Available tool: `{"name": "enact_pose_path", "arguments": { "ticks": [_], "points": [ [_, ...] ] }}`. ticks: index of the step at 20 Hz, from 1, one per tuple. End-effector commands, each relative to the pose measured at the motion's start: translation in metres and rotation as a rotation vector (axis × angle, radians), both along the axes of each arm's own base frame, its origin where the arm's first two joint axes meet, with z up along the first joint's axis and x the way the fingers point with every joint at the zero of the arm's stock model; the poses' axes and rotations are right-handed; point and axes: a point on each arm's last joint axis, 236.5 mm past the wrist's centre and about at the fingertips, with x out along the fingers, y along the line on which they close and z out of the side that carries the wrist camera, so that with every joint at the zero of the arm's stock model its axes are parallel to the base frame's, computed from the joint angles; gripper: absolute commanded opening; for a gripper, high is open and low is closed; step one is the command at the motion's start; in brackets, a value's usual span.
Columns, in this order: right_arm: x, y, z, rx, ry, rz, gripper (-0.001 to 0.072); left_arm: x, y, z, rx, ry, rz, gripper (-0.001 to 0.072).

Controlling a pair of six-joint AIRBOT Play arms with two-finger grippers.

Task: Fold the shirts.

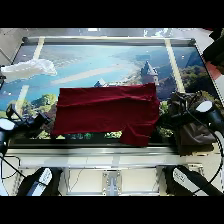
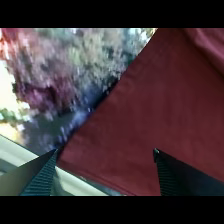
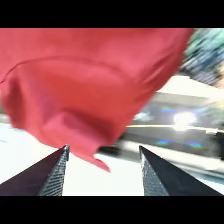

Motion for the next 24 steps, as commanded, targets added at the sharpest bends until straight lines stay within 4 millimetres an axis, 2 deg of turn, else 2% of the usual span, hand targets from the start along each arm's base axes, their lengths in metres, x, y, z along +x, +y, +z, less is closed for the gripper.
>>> {"name": "enact_pose_path", "arguments": {
  "ticks": [1, 3, 5, 9, 10, 11, 12, 14, 16, 17, 18, 19, 21, 23, 24],
  "points": [
    [-0.010, 0.026, -0.004, 0.126, -0.004, -0.087, 0.0511, -0.024, -0.027, -0.025, -0.172, 0.024, 0.157, 0.0686],
    [0.000, 0.032, 0.008, 0.164, -0.051, -0.080, 0.0511, -0.031, -0.030, -0.034, -0.191, 0.054, 0.181, 0.0686],
    [0.006, 0.032, 0.015, 0.170, -0.085, -0.083, 0.0510, -0.029, -0.027, -0.037, -0.182, 0.043, 0.205, 0.0686],
    [0.008, 0.032, 0.025, 0.158, -0.131, -0.073, 0.0509, -0.029, -0.024, -0.049, -0.192, 0.056, 0.256, 0.0676],
    [0.008, 0.032, 0.027, 0.156, -0.143, -0.071, 0.0508, -0.024, -0.023, -0.049, -0.202, 0.043, 0.275, 0.0586],
    [0.008, 0.032, 0.030, 0.153, -0.153, -0.070, 0.0508, -0.018, -0.020, -0.048, -0.212, 0.020, 0.302, 0.0526],
    [0.008, 0.032, 0.033, 0.150, -0.165, -0.069, 0.0508, -0.012, -0.018, -0.048, -0.225, 0.003, 0.330, 0.0521],
    [0.008, 0.032, 0.038, 0.145, -0.187, -0.068, 0.0508, -0.009, -0.015, -0.051, -0.226, 0.000, 0.352, 0.0377],
    [0.008, 0.032, 0.041, 0.142, -0.201, -0.067, 0.0507, -0.011, -0.016, -0.056, -0.222, 0.015, 0.330, 0.0345],
    [0.008, 0.032, 0.042, 0.144, -0.199, -0.067, 0.0507, -0.012, -0.017, -0.058, -0.224, 0.023, 0.328, 0.0269],
    [0.008, 0.032, 0.041, 0.146, -0.188, -0.076, 0.0507, -0.011, -0.017, -0.058, -0.223, 0.022, 0.328, 0.0057],
    [0.005, 0.033, 0.041, 0.148, -0.177, -0.071, 0.0507, -0.011, -0.017, -0.057, -0.222, 0.020, 0.325, 0.0010],
    [-0.008, 0.023, 0.029, 0.084, -0.134, -0.030, 0.0505, -0.011, -0.017, -0.057, -0.212, 0.016, 0.304, 0.0010],
    [-0.030, 0.001, 0.003, -0.025, -0.007, -0.073, 0.0507, -0.012, -0.018, -0.057, -0.215, 0.018, 0.300, 0.0010],
    [-0.040, 0.005, -0.007, -0.012, 0.042, -0.104, 0.0508, -0.012, -0.018, -0.057, -0.209, 0.016, 0.288, 0.0010]
  ]
}}
